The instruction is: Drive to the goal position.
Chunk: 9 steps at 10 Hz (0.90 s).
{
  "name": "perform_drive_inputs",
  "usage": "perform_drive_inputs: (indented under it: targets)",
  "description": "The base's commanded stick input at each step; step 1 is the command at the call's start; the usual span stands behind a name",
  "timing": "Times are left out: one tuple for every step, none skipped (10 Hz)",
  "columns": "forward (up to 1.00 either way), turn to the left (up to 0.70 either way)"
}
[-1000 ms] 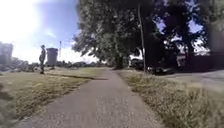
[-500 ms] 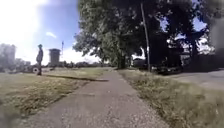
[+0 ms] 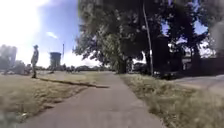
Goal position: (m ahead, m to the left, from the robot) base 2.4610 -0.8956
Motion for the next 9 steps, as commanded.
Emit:
perform_drive_inputs:
  targets:
    - [1.0,0.14]
    - [1.0,0.0]
    - [1.0,0.0]
    - [1.0,0.0]
    - [1.0,0.0]
    - [1.0,0.0]
    - [1.0,0.0]
    - [1.0,0.0]
    - [1.0,0.0]
